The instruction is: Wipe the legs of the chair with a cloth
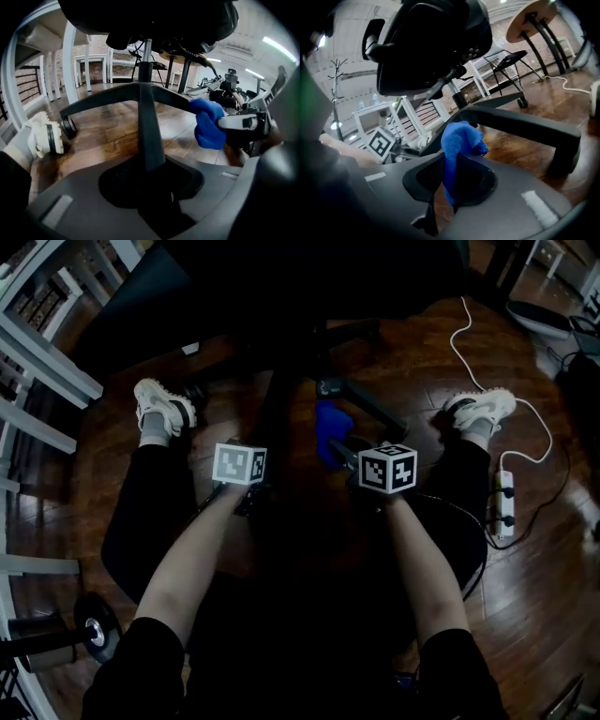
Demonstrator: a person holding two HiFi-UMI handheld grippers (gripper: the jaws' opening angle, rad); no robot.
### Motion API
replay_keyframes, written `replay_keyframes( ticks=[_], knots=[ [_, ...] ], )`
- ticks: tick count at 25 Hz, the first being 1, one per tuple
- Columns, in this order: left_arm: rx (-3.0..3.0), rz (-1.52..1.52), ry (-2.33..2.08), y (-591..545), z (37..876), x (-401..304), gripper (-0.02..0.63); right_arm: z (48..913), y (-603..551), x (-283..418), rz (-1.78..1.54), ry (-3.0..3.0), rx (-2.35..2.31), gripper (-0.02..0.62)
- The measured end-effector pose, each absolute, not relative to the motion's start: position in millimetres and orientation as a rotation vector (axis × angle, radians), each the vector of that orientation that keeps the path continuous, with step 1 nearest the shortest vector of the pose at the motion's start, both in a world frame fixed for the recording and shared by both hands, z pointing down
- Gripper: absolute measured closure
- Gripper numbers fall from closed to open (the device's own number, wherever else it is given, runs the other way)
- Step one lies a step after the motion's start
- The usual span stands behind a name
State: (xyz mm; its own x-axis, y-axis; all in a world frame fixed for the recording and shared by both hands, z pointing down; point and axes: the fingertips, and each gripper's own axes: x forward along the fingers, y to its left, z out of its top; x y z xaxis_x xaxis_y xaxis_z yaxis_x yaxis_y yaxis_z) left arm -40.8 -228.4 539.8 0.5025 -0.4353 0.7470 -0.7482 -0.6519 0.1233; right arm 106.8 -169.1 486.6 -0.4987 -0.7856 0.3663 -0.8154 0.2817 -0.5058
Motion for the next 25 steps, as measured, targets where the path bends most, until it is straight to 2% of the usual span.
replay_keyframes(
  ticks=[4,8,13,20,25],
  knots=[
    [2.341,1.117,-1.028,-238.5,544.1,-62.0,0.462,505.6,-207.5,106.8,1.048,-2.371,1.737,0.522],
    [2.343,1.173,-1.032,-239.3,547.1,-75.5,0.460,507.8,-233.3,95.4,0.976,-2.385,1.721,0.522],
    [2.361,1.144,-1.043,-236.4,548.3,-71.2,0.460,509.6,-255.2,102.9,1.145,-2.397,1.861,0.522],
    [2.397,1.154,-1.092,-238.8,546.7,-70.6,0.459,516.5,-215.0,156.4,1.421,-2.299,2.149,0.522],
    [2.469,1.157,-1.149,-247.8,538.2,-65.4,0.456,518.2,-173.6,188.4,1.400,-2.221,2.165,0.522]
  ],
)
